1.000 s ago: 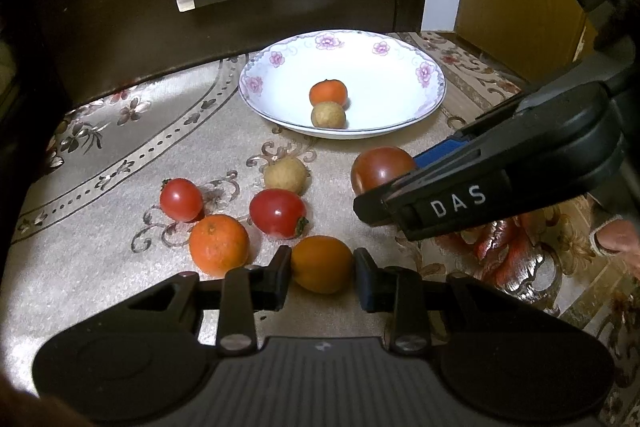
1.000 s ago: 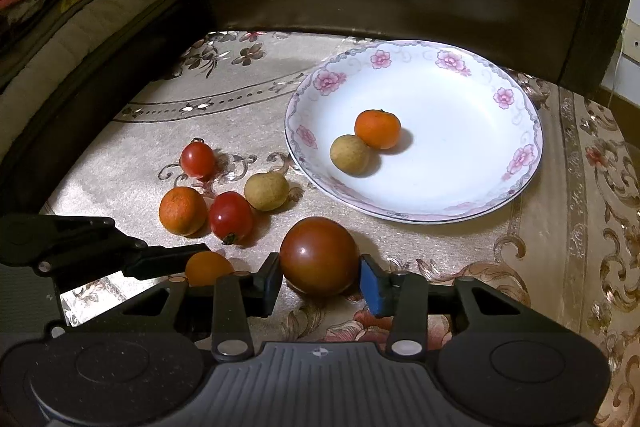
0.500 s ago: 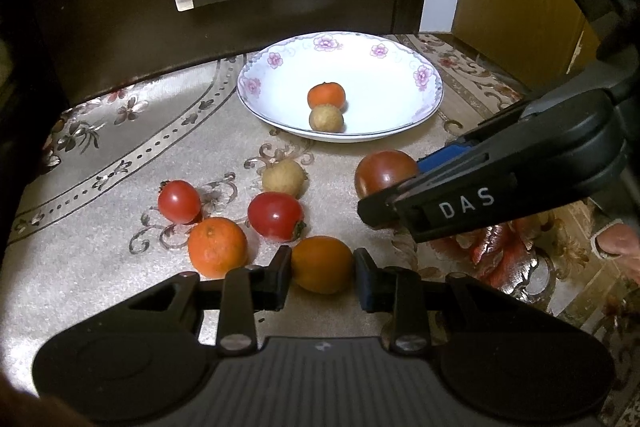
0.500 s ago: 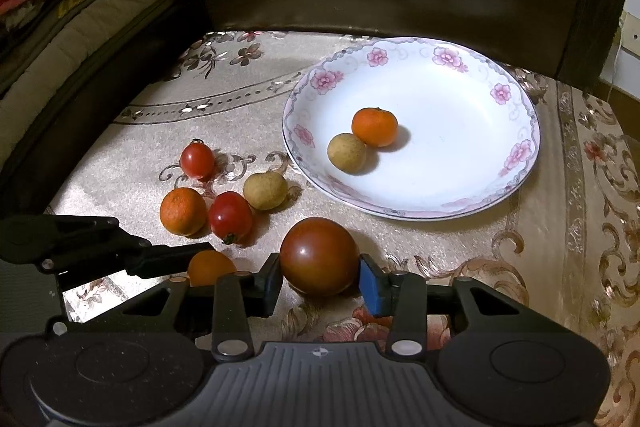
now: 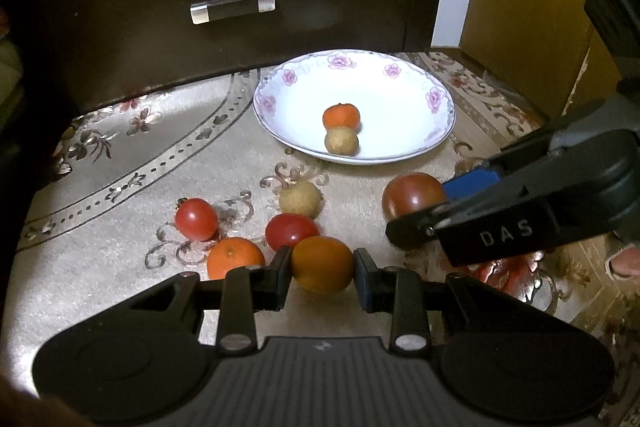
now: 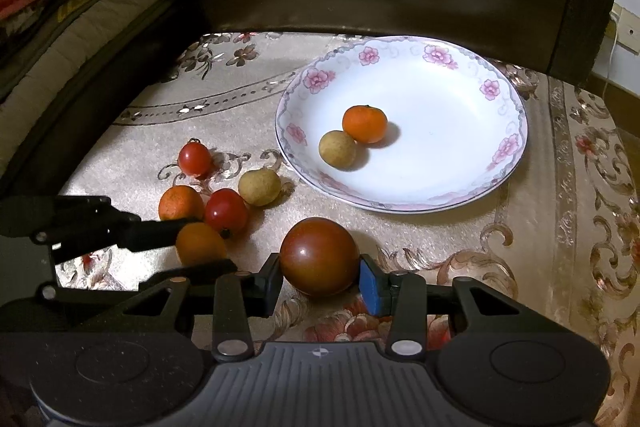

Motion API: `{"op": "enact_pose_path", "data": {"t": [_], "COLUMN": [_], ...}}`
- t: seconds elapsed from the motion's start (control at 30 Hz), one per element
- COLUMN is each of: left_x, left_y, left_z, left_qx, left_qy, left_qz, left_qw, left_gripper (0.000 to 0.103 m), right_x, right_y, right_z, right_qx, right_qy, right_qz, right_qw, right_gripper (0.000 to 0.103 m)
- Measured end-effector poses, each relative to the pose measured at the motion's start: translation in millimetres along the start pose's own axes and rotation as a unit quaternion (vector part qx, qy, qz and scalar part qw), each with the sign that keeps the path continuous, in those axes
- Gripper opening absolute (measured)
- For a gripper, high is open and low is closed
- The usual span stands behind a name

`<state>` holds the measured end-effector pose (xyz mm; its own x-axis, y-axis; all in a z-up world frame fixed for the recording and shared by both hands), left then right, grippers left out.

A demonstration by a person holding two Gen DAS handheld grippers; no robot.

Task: Organize fruits
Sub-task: 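Lift the tangerine and dark tomato and carry both toward the white bowl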

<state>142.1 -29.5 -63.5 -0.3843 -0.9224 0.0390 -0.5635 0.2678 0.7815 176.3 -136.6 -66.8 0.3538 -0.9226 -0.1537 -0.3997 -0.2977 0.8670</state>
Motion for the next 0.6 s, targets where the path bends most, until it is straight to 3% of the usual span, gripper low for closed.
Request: {"op": "enact_pose_path", "data": {"t": [0.6], "left_x": [-2.1], "left_y": [7.7], "left_z": [-16.3], "left_qx": [0.024], "left_qy": [0.016], "left_qz": [-0.005], "left_qw": [0.9996], "left_gripper": [0.038], "right_x": [6.3], "right_y": [22.3], "right_z": [-2.3], "right_qx": [0.028], "right_qy": [-0.010], "right_qz": [0.002], "right_qw": [1.000], "right_gripper": [0.037]}}
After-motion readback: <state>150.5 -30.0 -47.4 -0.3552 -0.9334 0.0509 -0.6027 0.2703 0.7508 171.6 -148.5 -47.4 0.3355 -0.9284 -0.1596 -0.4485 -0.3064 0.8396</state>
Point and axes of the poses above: each gripper's, at about its wrist camera, not at the fingertips, and y roughly against the way its jaws point, x to its right, z to its underside, the point moved 7 cm from there along -y, roughly the way its jaws point, and after that the axes turned 4 degrees about -x, right-handed, at the moved point
